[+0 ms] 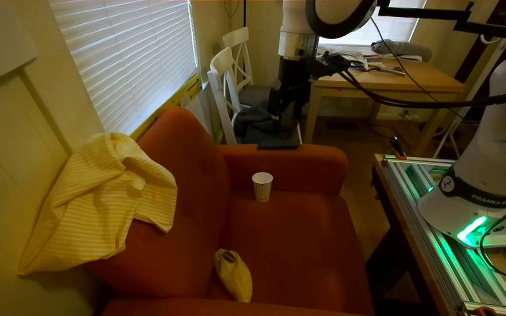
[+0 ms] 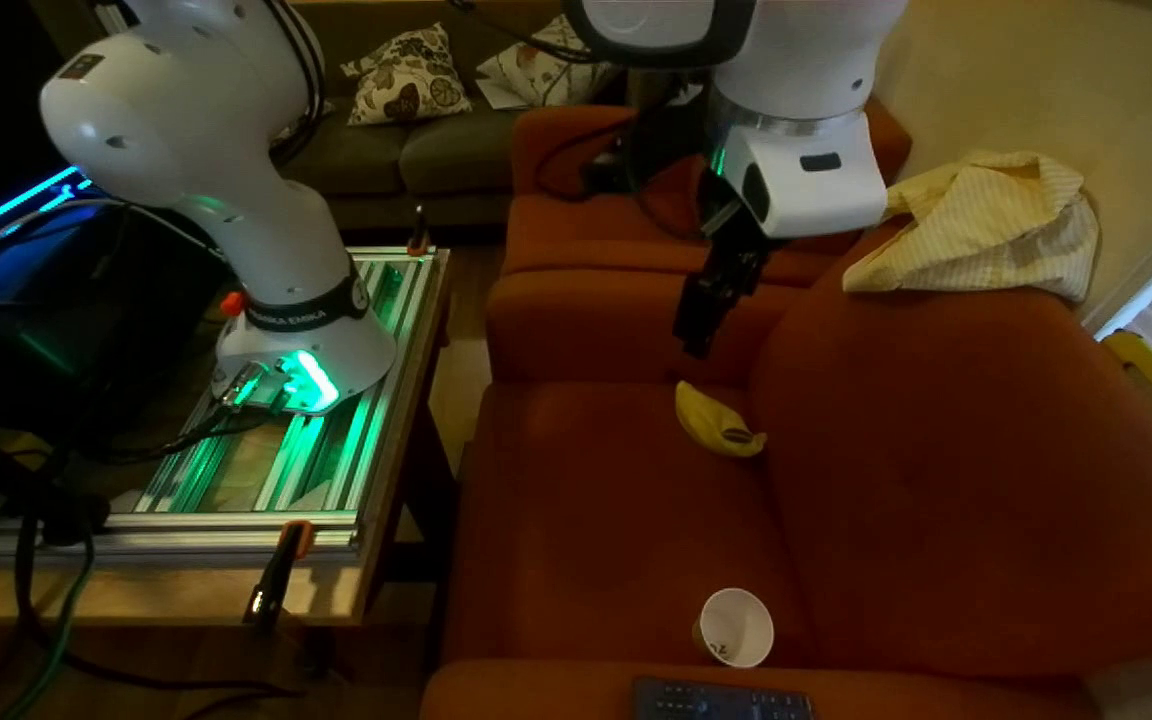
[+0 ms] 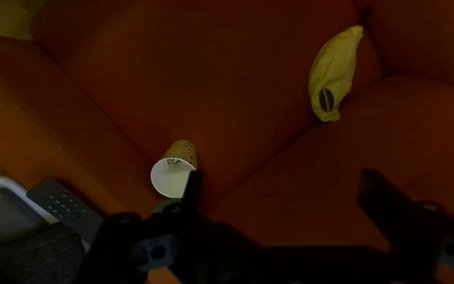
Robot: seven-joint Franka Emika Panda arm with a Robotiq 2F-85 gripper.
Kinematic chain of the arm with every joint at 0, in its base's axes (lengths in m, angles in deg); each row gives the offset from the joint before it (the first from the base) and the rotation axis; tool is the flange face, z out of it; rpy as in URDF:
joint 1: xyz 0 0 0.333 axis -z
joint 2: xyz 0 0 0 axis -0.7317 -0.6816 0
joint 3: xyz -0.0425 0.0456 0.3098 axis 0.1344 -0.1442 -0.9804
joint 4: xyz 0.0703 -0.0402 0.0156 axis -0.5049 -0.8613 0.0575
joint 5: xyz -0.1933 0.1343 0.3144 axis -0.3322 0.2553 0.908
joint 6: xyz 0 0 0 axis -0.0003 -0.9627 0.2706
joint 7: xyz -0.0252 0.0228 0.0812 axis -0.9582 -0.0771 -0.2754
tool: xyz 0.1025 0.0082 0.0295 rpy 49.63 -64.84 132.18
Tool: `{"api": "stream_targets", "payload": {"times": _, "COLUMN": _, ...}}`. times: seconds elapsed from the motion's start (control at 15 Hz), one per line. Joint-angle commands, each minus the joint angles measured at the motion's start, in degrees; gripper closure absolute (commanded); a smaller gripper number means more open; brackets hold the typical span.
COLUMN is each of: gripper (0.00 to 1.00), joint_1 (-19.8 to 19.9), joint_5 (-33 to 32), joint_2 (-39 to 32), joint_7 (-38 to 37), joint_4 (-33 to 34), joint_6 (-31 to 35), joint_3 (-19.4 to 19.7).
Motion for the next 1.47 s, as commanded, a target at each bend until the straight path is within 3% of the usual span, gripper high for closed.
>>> {"api": "stream_targets", "payload": {"times": 0.0, "gripper": 0.00, "joint_1": -0.1, "joint_5": 6.2, "joint_2": -6.2, "joint_7": 6.6, "joint_4": 2.0, "joint_6": 5.6, "joint_3": 2.0}}
{"api": "stream_targets", "payload": {"times": 0.27, "gripper": 0.00, "joint_1": 0.5, "joint_5": 13.8, "joint_2": -13.2, "joint_7": 14.8, "joint_4": 3.3, "joint_6": 11.5, "joint_3": 2.6}}
{"api": "stream_targets", "payload": {"times": 0.6, "gripper": 0.00, "joint_1": 3.1, "joint_5": 19.9, "joint_2": -20.4, "joint_7": 23.6, "joint_4": 6.5, "joint_6": 12.3, "joint_3": 1.0}}
{"api": "stream_targets", "payload": {"times": 0.73, "gripper": 0.00, "joint_1": 3.3, "joint_5": 17.8, "joint_2": -20.7, "joint_7": 19.4, "joint_4": 7.9, "joint_6": 9.3, "joint_3": 1.5}}
{"api": "stream_targets", "payload": {"times": 0.8, "gripper": 0.00, "joint_1": 3.0, "joint_5": 17.0, "joint_2": -19.3, "joint_7": 20.0, "joint_4": 5.5, "joint_6": 11.5, "joint_3": 1.4}}
{"api": "stream_targets", "payload": {"times": 1.2, "gripper": 0.00, "joint_1": 3.3, "joint_5": 17.0, "joint_2": -20.2, "joint_7": 19.7, "joint_4": 6.9, "joint_6": 10.7, "joint_3": 1.4}}
{"api": "stream_targets", "payload": {"times": 1.4, "gripper": 0.00, "joint_1": 2.8, "joint_5": 15.2, "joint_2": -24.0, "joint_7": 17.9, "joint_4": 8.6, "joint_6": 11.3, "joint_3": 1.6}}
